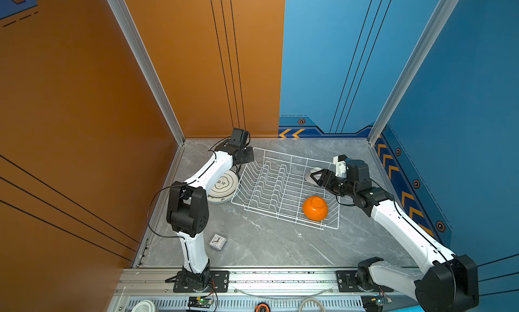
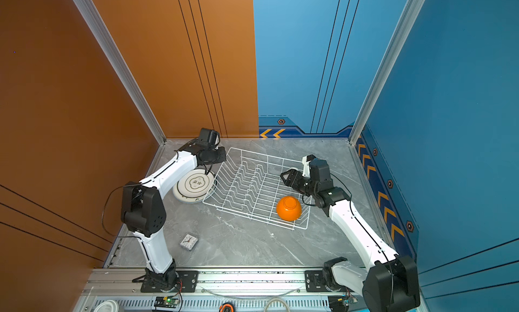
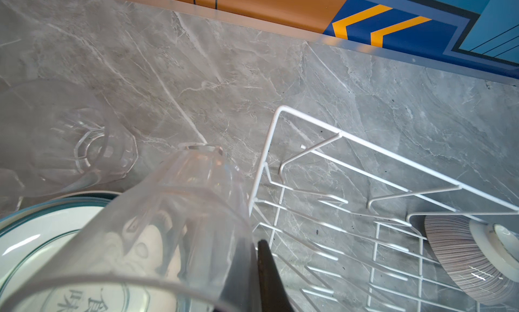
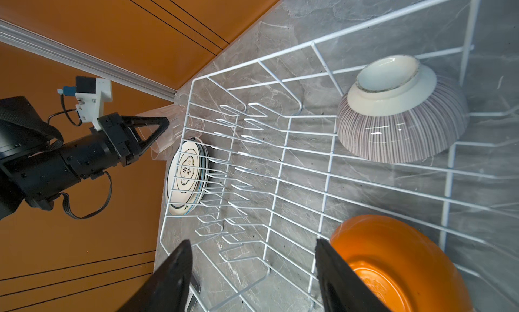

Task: Unload the mixed dishes from the dish rack
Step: 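Lower the clear cup with the left gripper onto the table beside the other cups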

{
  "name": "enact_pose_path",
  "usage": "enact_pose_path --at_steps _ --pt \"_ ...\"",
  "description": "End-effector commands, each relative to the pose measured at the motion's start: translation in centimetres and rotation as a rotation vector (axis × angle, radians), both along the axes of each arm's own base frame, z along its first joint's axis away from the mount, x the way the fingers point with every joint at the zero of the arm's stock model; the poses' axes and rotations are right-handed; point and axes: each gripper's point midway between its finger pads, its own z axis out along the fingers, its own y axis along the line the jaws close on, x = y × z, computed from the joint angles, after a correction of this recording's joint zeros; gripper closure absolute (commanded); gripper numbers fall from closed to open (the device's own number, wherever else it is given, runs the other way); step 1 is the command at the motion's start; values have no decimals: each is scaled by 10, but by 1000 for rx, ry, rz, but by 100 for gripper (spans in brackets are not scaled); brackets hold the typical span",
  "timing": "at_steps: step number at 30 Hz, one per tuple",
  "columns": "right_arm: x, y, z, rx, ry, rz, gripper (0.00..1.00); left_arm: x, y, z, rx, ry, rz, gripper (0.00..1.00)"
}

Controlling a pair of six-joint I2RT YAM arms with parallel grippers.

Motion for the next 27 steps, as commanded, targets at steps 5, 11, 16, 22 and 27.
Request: enact_pose_path --at_steps 5,11,16,22,27 --pt "-14 -25 -14 -162 25 -29 30 12 3 -15 59 95 -44 100" --pt "-22 -41 -28 -267 53 -53 30 22 13 -38 123 165 -34 100" --pt "-27 -43 -34 -280 67 -49 30 27 19 -48 138 183 -26 100" --pt "-28 -43 -38 -282 79 -42 30 32 25 -59 151 219 -30 99" --pt "-27 -42 -38 -278 80 -40 30 35 27 -64 134 230 -29 86"
